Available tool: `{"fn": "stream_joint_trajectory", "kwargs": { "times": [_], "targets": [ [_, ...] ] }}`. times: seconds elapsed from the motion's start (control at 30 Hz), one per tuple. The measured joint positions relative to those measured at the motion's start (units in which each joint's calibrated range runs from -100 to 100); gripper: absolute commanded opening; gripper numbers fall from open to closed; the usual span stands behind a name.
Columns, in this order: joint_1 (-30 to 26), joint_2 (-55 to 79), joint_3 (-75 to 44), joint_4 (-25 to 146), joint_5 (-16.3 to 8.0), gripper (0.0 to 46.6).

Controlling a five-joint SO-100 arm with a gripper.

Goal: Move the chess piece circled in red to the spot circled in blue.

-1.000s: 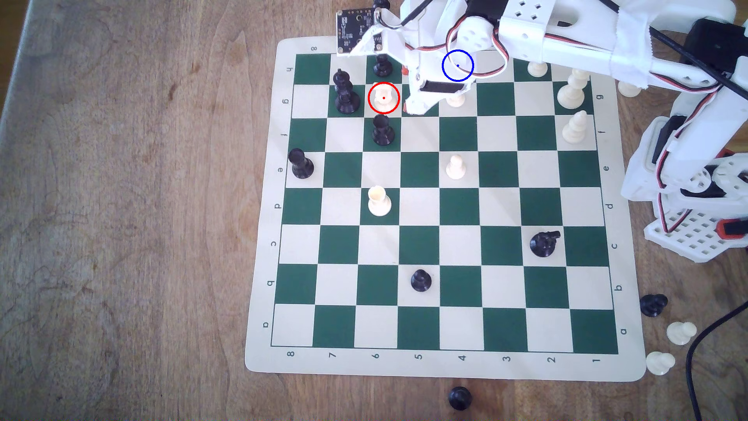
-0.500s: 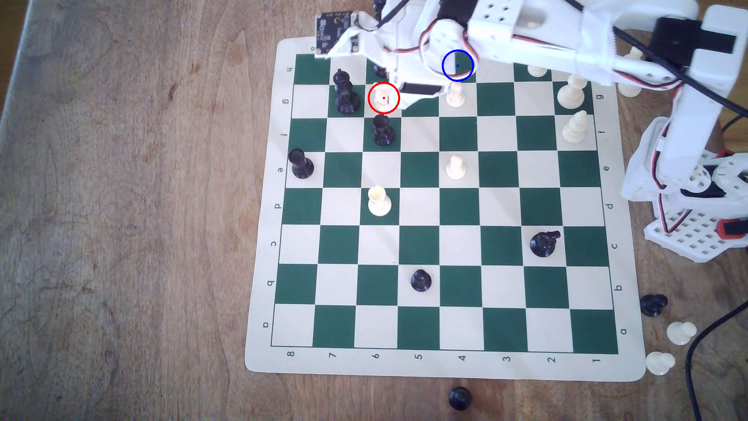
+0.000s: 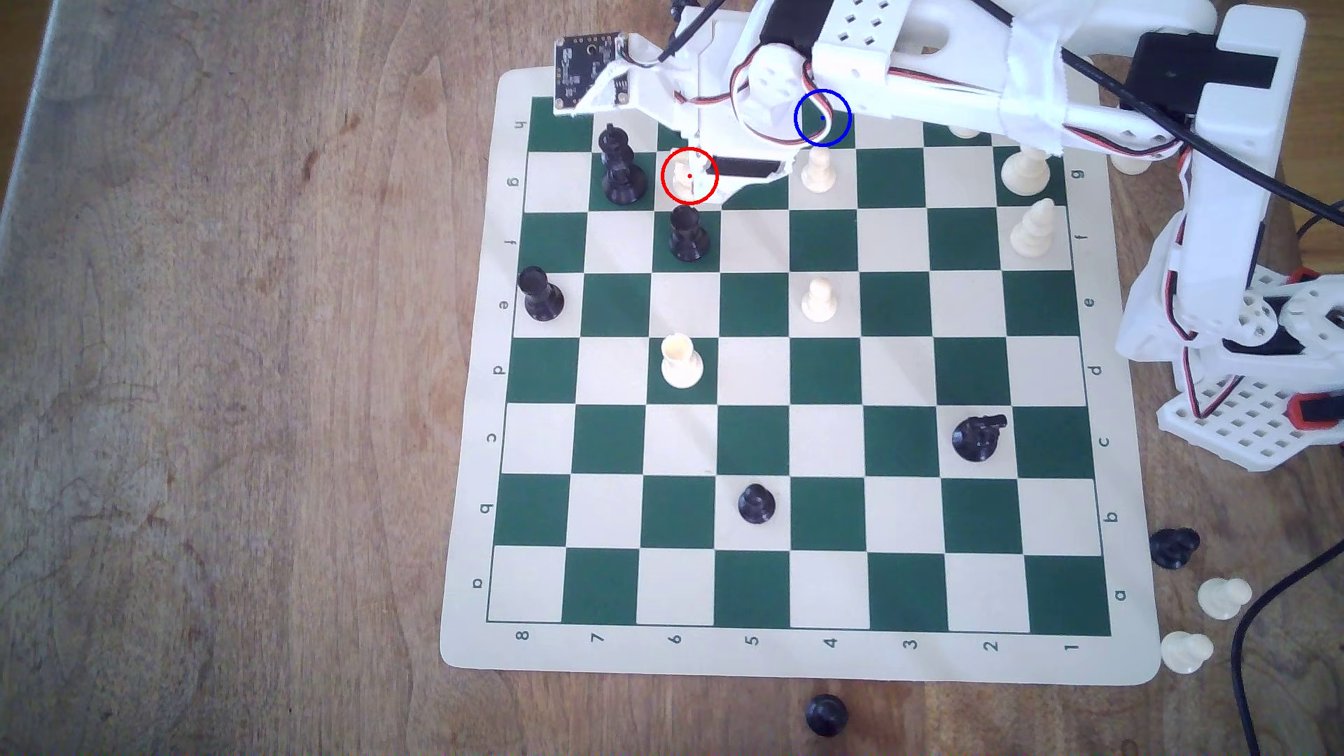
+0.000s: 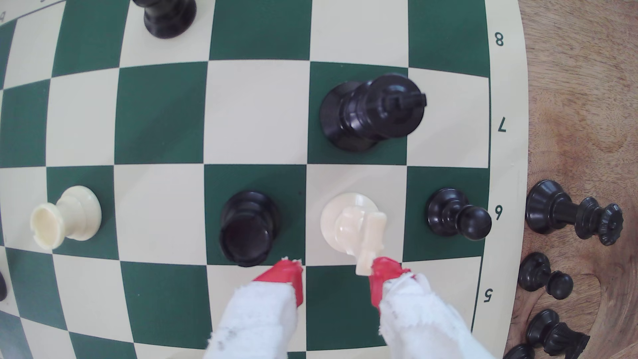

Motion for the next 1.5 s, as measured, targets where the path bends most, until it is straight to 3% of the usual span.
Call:
{"fn": "stream_joint_trajectory", "kwargs": {
  "times": [0.93,1.07,1.1,1.17,1.5],
  "targets": [
    [1.2,4.4,0.0,-5.8,0.3,12.3],
    [1.1,5.9,0.0,-6.9,0.3,8.1],
    [1.1,5.9,0.0,-7.0,0.3,3.3],
    [1.0,5.9,0.0,-7.1,0.3,0.5],
    [0.7,5.9,0.0,-7.1,0.3,0.4]
  ]
}}
